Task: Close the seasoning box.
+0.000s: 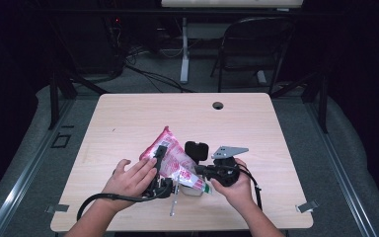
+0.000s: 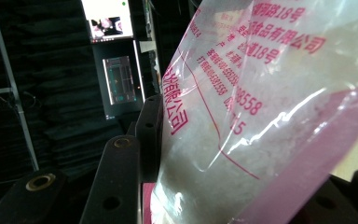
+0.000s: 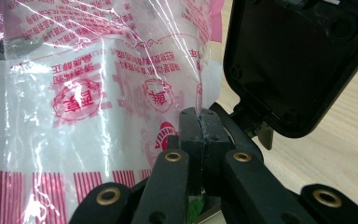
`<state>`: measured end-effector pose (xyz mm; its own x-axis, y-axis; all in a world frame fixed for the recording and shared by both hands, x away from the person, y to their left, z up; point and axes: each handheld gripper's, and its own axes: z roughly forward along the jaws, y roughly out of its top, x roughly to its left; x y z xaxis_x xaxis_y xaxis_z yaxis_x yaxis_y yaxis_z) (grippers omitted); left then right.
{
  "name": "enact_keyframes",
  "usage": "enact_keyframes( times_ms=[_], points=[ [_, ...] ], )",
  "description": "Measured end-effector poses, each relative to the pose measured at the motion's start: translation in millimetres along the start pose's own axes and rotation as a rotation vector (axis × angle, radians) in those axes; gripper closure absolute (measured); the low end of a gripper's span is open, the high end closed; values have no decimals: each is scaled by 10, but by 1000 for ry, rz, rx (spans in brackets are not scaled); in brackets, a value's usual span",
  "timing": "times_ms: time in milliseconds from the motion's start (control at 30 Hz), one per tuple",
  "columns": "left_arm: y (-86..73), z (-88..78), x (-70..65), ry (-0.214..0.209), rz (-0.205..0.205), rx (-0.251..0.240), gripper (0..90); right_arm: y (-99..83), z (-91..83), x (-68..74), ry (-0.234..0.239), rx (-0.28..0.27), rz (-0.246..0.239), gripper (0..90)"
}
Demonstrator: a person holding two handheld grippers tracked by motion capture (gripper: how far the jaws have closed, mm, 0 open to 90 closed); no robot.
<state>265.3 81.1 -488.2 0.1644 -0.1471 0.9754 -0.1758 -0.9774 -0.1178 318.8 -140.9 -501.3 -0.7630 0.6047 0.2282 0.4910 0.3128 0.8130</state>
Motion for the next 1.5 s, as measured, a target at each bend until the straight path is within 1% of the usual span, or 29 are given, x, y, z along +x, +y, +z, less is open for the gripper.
enact_keyframes(
  times_ms=[100, 133, 267, 367, 467, 500, 567, 700, 733, 767, 1000, 1033, 1100, 1133, 1500],
  points=[
    [4, -5, 6, 3, 10, 0, 633, 0, -2, 0, 0, -1, 0, 899],
    [6, -7, 12, 13, 19, -2, 634, 0, -2, 1, 0, 0, 0, 900],
    [4, -13, 9, 10, 17, -3, 635, -1, 2, 5, 0, -8, 4, 899],
    [9, -21, 14, 21, 27, -3, 636, 0, 0, 4, 0, -3, -1, 899],
    [13, -28, 19, 21, 34, 1, 636, 0, 0, 3, -1, -2, -1, 900],
    [11, -29, 14, 10, 29, 4, 637, 0, 1, 4, -1, -3, -1, 900],
    [8, -30, 11, 11, 24, 1, 637, -1, 2, 6, 0, -4, -1, 899],
    [8, -34, 13, 13, 26, 1, 638, -1, 3, 9, 1, -6, -1, 899],
    [12, -35, 20, 21, 37, -3, 639, 0, 3, 8, 1, -6, -1, 900],
    [13, -37, 20, 24, 36, -3, 639, -1, 4, 7, 1, -6, -1, 899],
    [14, -46, 26, 21, 38, -2, 639, -1, 0, 9, -1, -10, -1, 899],
    [16, -45, 31, 28, 47, -9, 640, -3, 2, 12, -1, -14, 1, 900],
    [16, -48, 24, 23, 40, -2, 640, -1, 0, 11, -2, -10, -2, 900],
    [17, -51, 26, 30, 43, -4, 640, -2, 0, 12, -3, -11, -2, 900],
    [16, -45, 32, 29, 40, -7, 640, -3, 3, 9, -1, -14, 2, 899]
  ],
)
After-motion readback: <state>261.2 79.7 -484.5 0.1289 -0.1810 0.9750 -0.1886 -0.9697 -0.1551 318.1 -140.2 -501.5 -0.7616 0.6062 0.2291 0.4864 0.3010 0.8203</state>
